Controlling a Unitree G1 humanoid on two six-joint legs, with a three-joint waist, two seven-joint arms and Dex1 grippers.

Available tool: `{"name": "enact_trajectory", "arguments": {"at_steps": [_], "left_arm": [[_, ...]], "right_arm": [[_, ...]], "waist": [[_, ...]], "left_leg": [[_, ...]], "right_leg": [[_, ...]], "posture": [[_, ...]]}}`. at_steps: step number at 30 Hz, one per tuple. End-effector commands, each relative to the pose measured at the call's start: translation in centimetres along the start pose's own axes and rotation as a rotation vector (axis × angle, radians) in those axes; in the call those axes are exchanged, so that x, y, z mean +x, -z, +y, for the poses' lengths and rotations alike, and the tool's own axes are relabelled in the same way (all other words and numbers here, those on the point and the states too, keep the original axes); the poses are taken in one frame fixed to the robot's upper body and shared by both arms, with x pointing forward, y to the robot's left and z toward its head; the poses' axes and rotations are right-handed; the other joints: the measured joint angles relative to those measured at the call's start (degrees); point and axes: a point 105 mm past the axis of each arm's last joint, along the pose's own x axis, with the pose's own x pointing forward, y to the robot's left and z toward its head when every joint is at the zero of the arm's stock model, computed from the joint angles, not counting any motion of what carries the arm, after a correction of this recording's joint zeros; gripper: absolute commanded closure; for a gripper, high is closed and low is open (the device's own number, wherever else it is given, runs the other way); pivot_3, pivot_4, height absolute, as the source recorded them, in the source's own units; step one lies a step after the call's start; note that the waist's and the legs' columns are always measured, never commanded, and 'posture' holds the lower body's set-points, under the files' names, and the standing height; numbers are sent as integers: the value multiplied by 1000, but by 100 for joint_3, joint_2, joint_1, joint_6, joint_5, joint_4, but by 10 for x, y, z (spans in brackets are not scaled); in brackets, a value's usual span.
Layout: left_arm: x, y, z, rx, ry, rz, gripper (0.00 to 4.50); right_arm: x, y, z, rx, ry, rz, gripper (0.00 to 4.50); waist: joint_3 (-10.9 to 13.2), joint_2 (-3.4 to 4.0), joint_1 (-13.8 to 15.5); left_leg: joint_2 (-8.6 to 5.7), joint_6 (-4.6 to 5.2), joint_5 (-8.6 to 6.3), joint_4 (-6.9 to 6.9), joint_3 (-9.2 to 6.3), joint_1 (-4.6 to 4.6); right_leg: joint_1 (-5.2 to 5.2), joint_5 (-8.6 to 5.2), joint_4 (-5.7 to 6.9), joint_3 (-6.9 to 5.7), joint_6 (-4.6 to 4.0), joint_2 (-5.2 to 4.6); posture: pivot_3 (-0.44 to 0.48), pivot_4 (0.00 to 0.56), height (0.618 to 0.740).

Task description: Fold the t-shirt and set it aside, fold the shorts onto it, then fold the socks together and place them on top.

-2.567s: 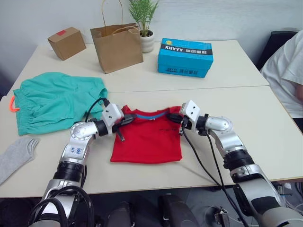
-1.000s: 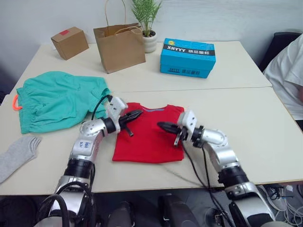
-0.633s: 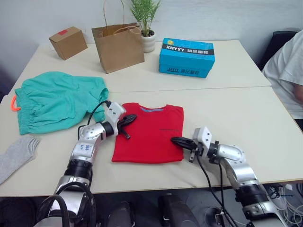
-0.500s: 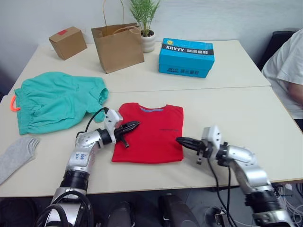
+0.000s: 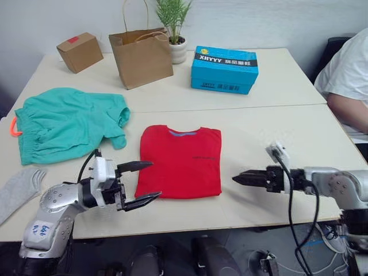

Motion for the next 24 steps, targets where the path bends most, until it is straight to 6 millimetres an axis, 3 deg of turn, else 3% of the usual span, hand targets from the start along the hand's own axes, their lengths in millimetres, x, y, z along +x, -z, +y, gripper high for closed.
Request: {"name": "enact_trajectory", "arguments": {"at_steps": [1,7,8,10,14,20,21,24], "left_arm": [[4,-13,-5,55,27,-28,0],[9,-4,-14,-32,37,-28,0],[10,-4,-14,-26,28,-30,0],[8,-5,-12,-5,4,-28,0],[5,-2,-4,29,-46,4,0],[8,-8,3,73,-98,-38,0],[8,-8,4,66,-100,-41,0],[5,-3,2,18,-80,-29,0]], "right_arm": [[23,12,3,63,-25,84,223],[70,1,6,79,-13,73,223],[78,2,11,66,-29,92,400],[92,-2,15,36,-31,91,859],[98,-9,11,44,-16,54,2226],[104,1,10,51,0,69,4266],[104,2,10,48,-1,70,4487],[101,0,9,44,3,57,4487]], "waist": [[-1,0,-3],[-31,-48,-161],[-33,-51,-173],[-38,-58,-202],[-42,-62,-235],[-57,-81,-265],[-70,-97,-278],[-74,-103,-270]], "left_leg": [[-1,0,-1,-1,0,0],[15,-18,1,-6,5,7],[16,-18,1,-8,6,10],[18,-18,1,-9,7,12],[17,-24,4,-26,7,13],[16,-35,11,-60,10,15],[16,-35,11,-62,10,16],[13,-31,12,-63,9,17]], "right_leg": [[0,0,-1,0,0,0],[2,0,-1,0,0,14],[3,1,1,0,-3,15],[2,2,1,0,-5,16],[-2,0,0,-1,-12,16],[-8,-2,-15,-1,-14,16],[-7,-2,-15,-1,-14,16],[-5,-2,-15,-1,-14,12]], "posture": [[0,150,740],[0,150,740],[0,150,740],[0,150,740],[0,150,740],[0,150,740],[0,150,740],[0,150,740]]}}
